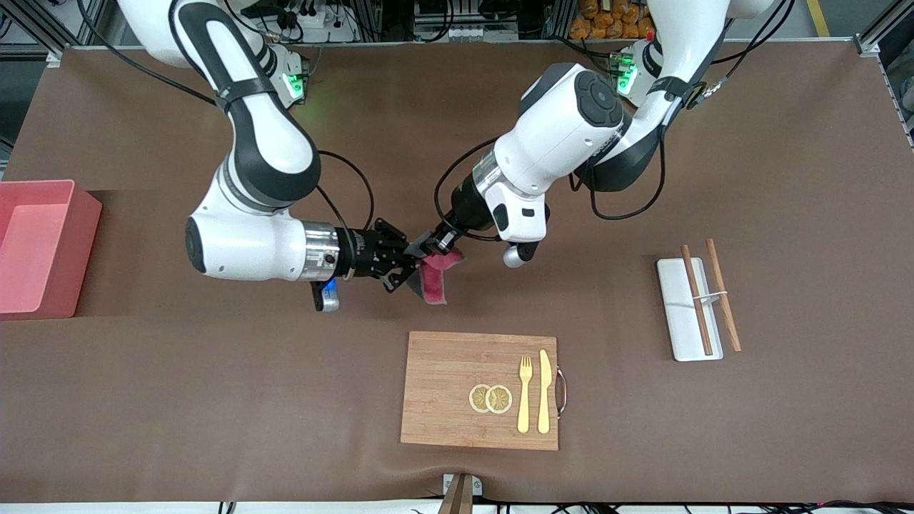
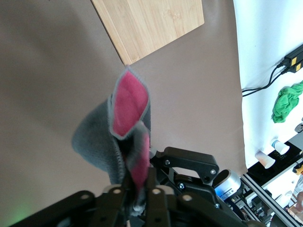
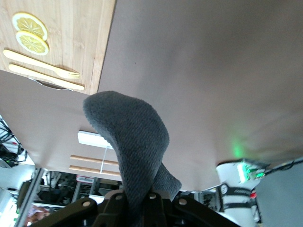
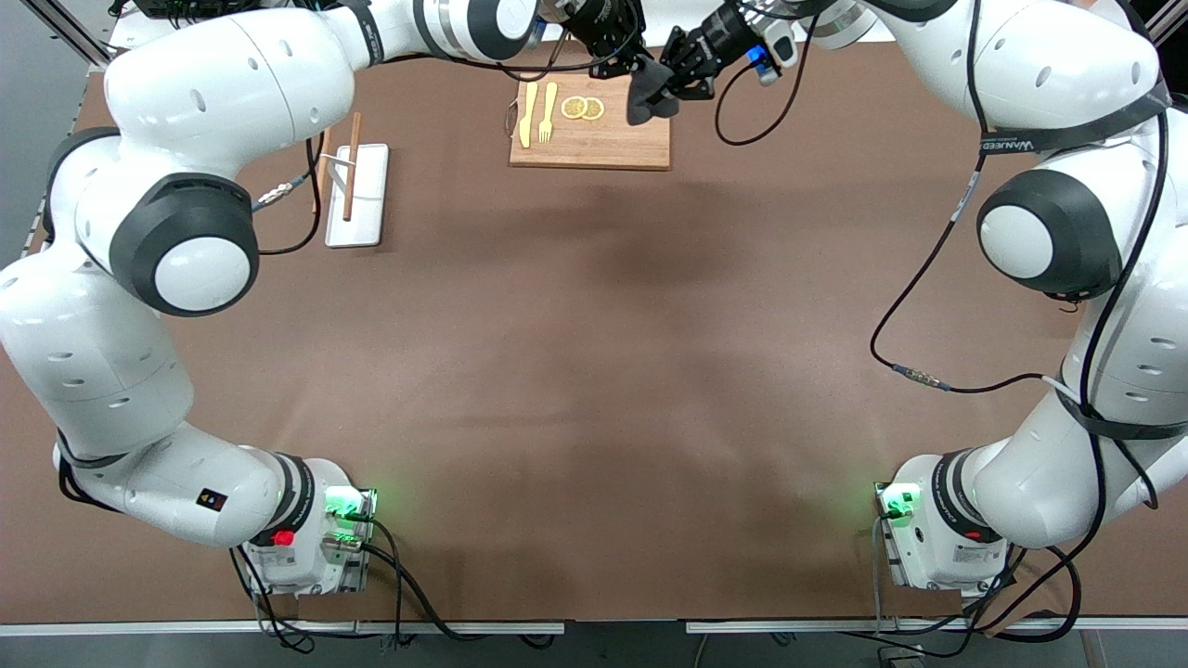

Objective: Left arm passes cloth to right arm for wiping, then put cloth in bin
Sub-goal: 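Grasp the cloth with the right gripper and release the left gripper, then wipe the cloth across the table with the right gripper while the left withdraws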

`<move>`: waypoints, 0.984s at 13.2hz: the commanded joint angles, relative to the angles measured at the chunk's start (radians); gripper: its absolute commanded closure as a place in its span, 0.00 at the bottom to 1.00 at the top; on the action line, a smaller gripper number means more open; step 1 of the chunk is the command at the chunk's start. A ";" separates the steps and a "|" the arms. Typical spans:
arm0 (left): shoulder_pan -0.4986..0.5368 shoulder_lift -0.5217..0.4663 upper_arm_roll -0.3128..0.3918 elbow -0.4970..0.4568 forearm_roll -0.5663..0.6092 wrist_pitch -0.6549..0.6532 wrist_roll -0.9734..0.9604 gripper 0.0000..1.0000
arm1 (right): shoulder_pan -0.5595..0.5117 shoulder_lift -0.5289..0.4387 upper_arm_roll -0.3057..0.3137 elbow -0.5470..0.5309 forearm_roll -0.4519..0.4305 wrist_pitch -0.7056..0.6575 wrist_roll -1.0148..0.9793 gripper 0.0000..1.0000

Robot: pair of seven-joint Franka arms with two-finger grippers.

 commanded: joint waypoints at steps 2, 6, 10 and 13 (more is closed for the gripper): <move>0.036 -0.073 0.013 -0.009 0.032 -0.077 0.003 0.00 | -0.032 0.034 0.006 0.003 -0.181 -0.024 -0.132 1.00; 0.116 -0.162 0.011 -0.011 0.198 -0.276 0.008 0.00 | -0.052 0.110 0.005 0.000 -0.410 0.034 -0.367 1.00; 0.197 -0.218 0.011 -0.007 0.286 -0.494 0.289 0.00 | -0.122 0.143 0.002 -0.075 -0.580 0.121 -0.649 1.00; 0.252 -0.241 0.013 -0.006 0.288 -0.576 0.444 0.00 | -0.248 0.147 0.002 -0.127 -0.682 0.156 -0.894 1.00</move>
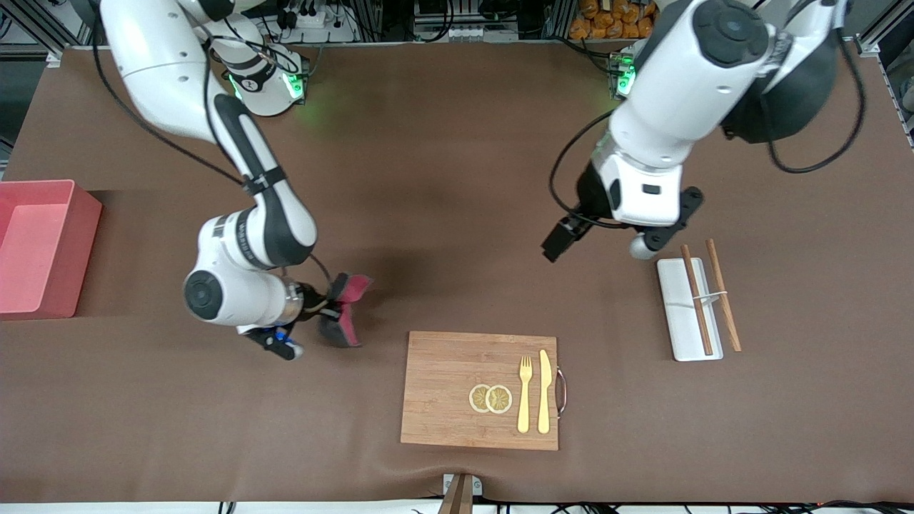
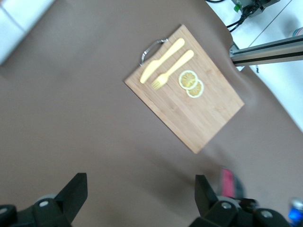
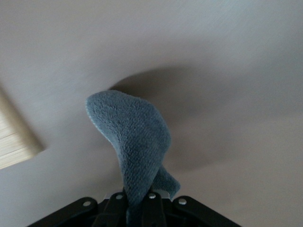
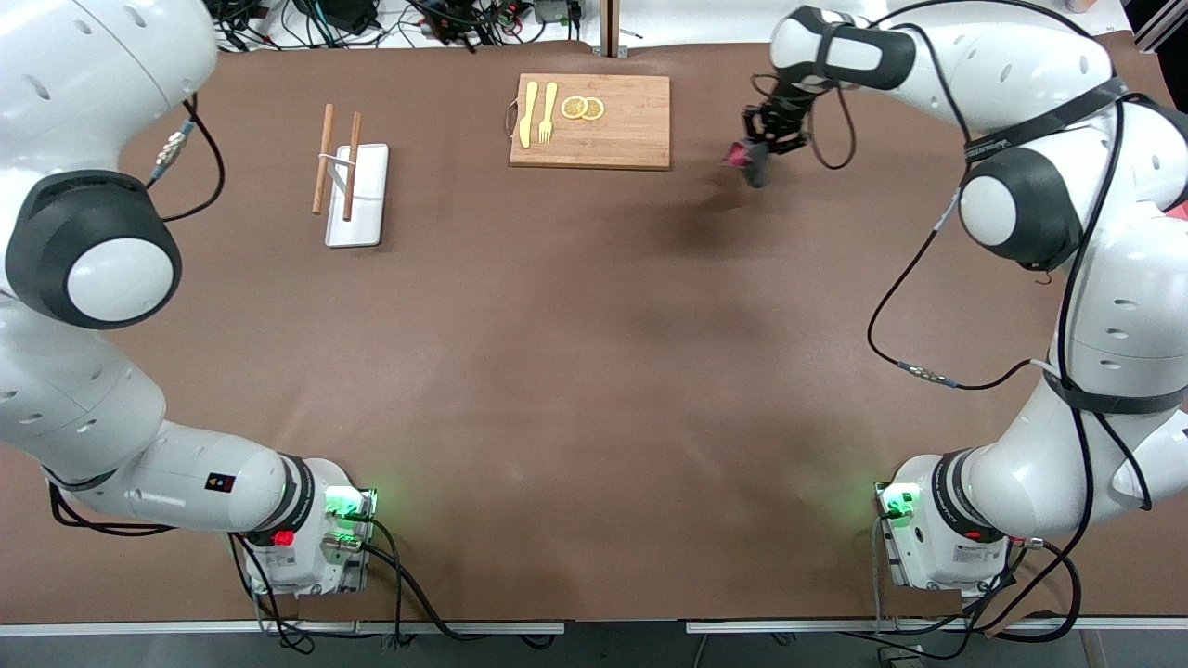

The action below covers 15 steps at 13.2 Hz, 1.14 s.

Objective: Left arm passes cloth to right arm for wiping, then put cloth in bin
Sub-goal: 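Wipe the cloth across the table with the right gripper while the left withdraws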

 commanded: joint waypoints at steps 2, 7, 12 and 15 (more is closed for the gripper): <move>0.066 -0.045 -0.001 -0.013 0.039 -0.101 0.157 0.00 | -0.201 -0.010 0.020 -0.097 -0.072 0.081 -0.415 1.00; 0.141 -0.118 -0.004 -0.010 0.096 -0.216 0.399 0.00 | -0.463 -0.011 0.019 -0.084 -0.194 0.075 -0.907 1.00; 0.239 -0.180 0.025 -0.015 0.047 -0.283 0.711 0.00 | -0.505 -0.071 0.023 0.017 -0.519 0.037 -1.000 1.00; 0.230 -0.212 0.119 -0.023 0.022 -0.312 0.958 0.00 | -0.441 -0.059 0.023 -0.045 -0.523 0.046 -0.874 1.00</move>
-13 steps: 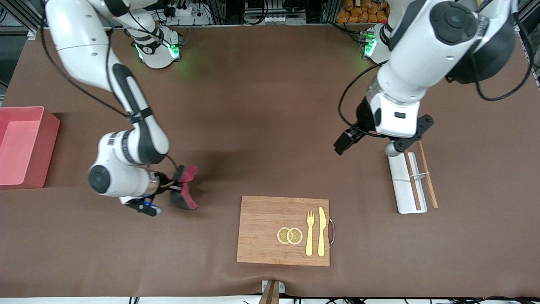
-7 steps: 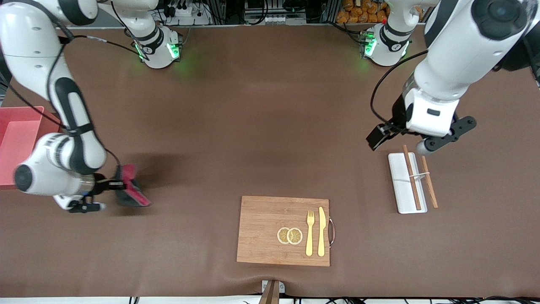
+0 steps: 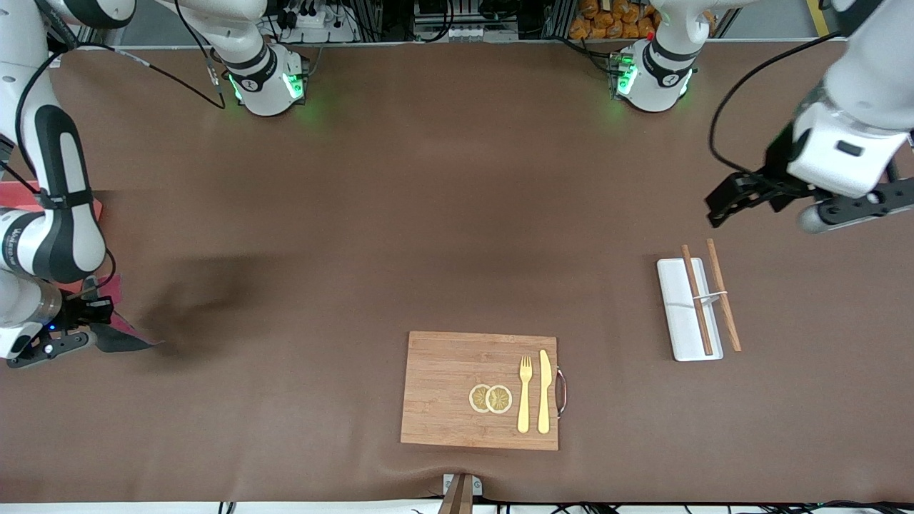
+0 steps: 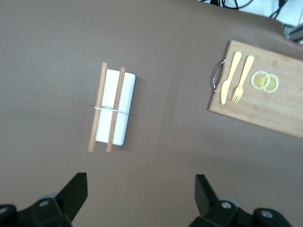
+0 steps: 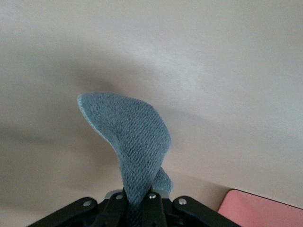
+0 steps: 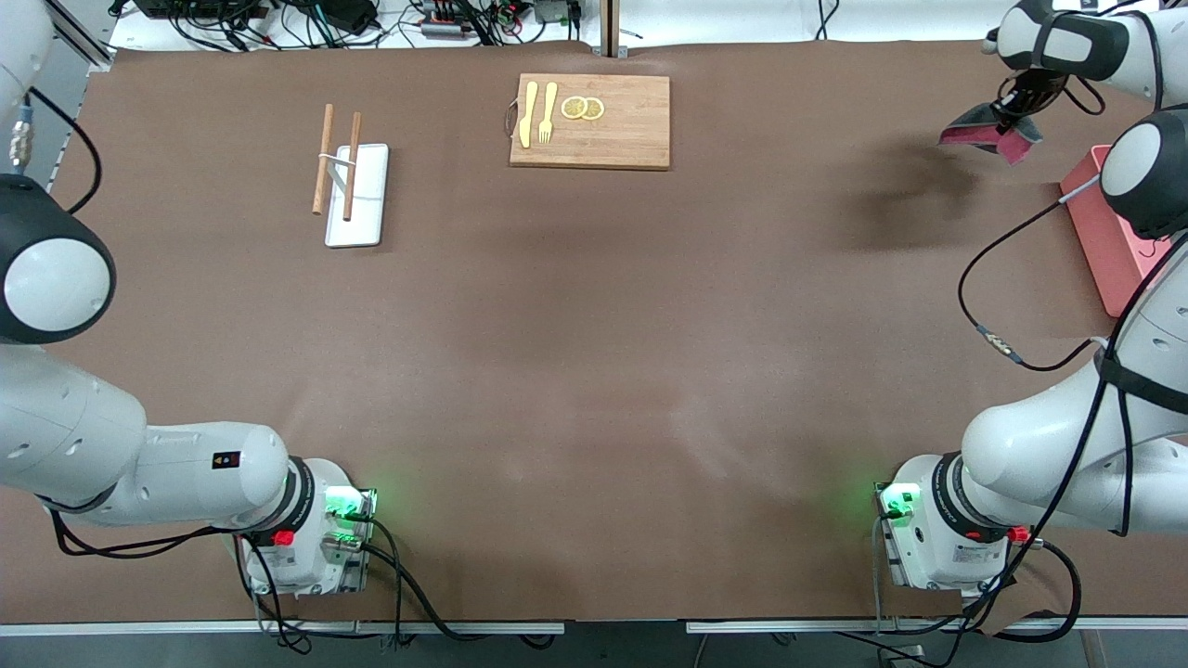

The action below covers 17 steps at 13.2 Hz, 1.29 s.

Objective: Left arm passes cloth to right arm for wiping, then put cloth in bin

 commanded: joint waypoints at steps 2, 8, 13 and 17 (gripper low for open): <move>-0.046 -0.063 0.121 -0.056 -0.023 -0.044 0.219 0.00 | 0.124 0.003 0.002 -0.119 -0.038 0.062 0.251 1.00; -0.063 -0.096 0.164 -0.081 -0.025 -0.042 0.238 0.00 | 0.429 0.005 0.033 -0.148 0.115 0.022 0.806 1.00; -0.063 -0.074 0.163 -0.077 -0.013 -0.029 0.233 0.00 | 0.699 -0.015 0.047 -0.006 0.238 -0.058 1.239 1.00; -0.058 -0.076 0.165 -0.082 -0.014 -0.044 0.224 0.00 | 0.684 -0.083 0.045 0.028 0.272 -0.134 1.229 1.00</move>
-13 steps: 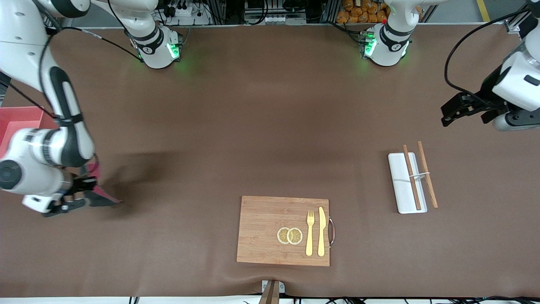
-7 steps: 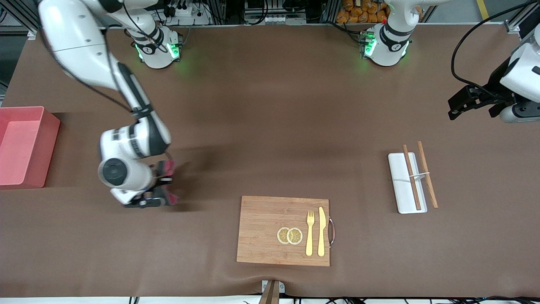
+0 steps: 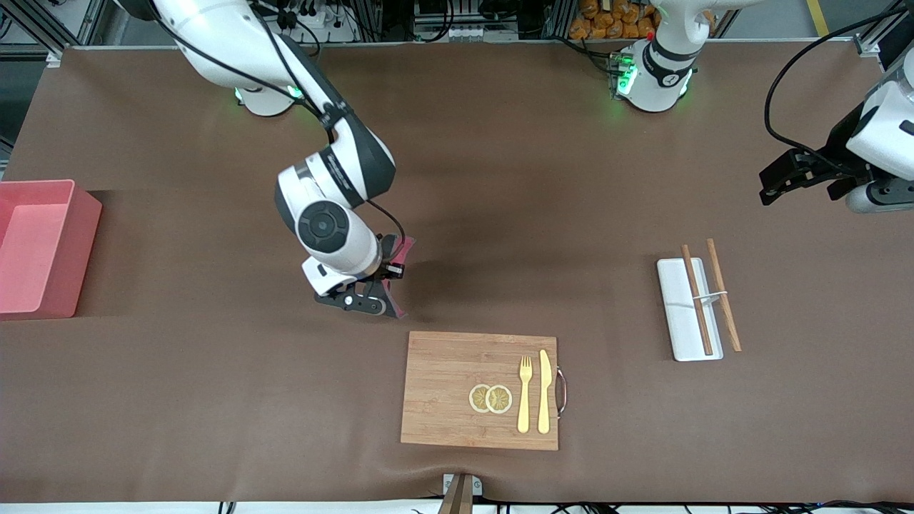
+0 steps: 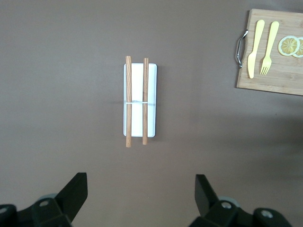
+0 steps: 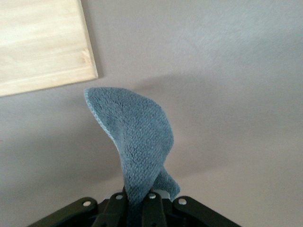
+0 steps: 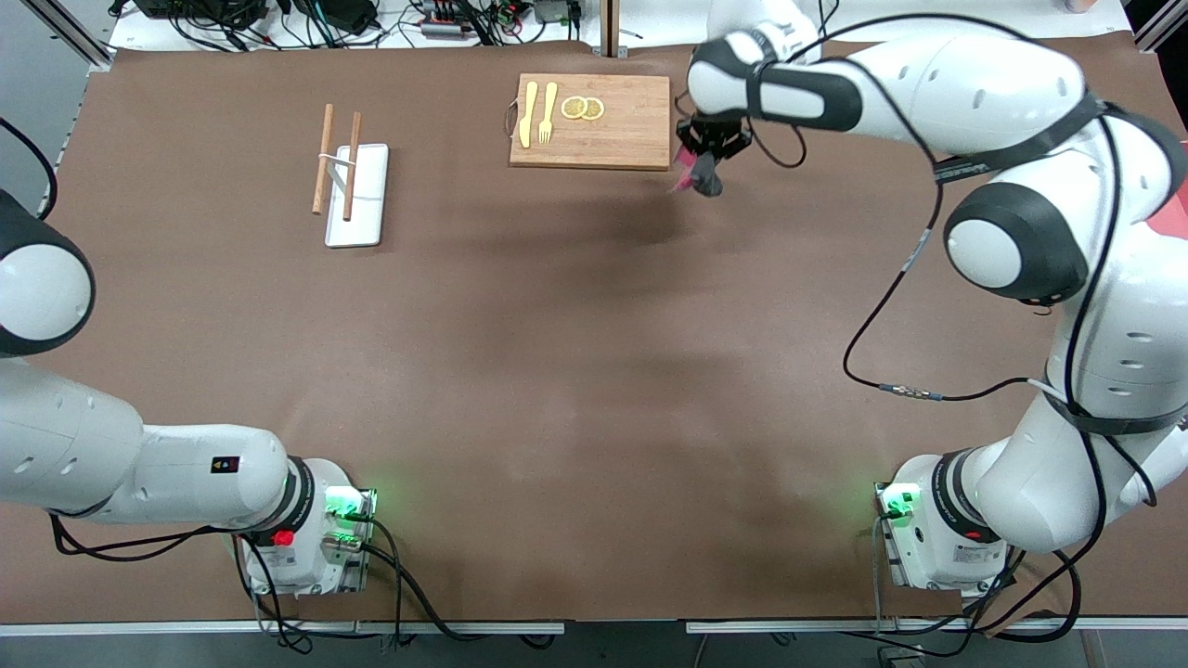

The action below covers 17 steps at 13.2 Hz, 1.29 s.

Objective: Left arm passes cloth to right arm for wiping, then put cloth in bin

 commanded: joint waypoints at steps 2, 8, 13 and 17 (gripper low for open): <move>0.005 -0.017 0.009 -0.008 -0.006 -0.012 0.006 0.00 | -0.087 -0.041 0.000 -0.016 0.016 -0.039 -0.075 1.00; 0.010 -0.012 0.009 -0.007 -0.006 -0.011 0.002 0.00 | -0.396 -0.043 -0.002 -0.050 0.010 -0.039 -0.650 1.00; 0.025 -0.010 0.009 -0.008 -0.013 -0.011 0.002 0.00 | -0.688 -0.121 0.001 -0.061 0.013 -0.143 -1.134 1.00; 0.040 -0.013 0.009 -0.010 -0.013 -0.012 0.019 0.00 | -0.902 -0.160 -0.002 -0.026 0.000 -0.191 -1.461 1.00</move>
